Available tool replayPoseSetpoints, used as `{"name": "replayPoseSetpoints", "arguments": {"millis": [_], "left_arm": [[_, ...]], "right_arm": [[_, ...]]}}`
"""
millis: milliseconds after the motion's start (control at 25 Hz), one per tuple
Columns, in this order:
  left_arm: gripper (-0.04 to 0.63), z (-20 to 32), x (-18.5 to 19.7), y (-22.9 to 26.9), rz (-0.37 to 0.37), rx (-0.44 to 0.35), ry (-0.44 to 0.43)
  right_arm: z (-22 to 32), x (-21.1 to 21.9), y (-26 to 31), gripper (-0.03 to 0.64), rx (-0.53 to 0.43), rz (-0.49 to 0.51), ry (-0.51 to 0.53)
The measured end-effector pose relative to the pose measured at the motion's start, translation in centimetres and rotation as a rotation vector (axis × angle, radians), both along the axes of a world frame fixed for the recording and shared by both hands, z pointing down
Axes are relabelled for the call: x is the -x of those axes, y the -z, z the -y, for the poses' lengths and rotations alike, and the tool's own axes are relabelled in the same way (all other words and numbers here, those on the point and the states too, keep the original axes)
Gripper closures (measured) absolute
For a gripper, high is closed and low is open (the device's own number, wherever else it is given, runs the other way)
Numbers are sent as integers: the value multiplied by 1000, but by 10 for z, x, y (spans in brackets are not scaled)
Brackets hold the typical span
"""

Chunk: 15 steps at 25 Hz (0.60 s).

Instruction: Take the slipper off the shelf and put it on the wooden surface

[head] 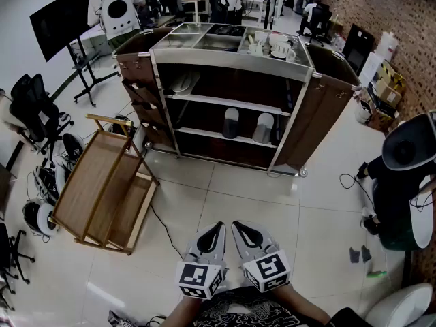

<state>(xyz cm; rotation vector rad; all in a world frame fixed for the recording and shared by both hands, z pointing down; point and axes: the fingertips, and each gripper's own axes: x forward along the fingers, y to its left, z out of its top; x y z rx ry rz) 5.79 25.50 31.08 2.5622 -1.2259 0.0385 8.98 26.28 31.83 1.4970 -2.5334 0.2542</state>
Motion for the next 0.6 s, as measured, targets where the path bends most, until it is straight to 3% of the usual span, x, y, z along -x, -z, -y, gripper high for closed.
{"name": "replayPoseSetpoints", "arguments": {"millis": [240, 600], "left_arm": [[589, 4, 22, -3, 7, 2, 13], [589, 41, 19, -21, 35, 24, 26]], "right_arm": [[5, 19, 1, 617, -10, 0, 11], [46, 18, -10, 617, -12, -1, 33]]}}
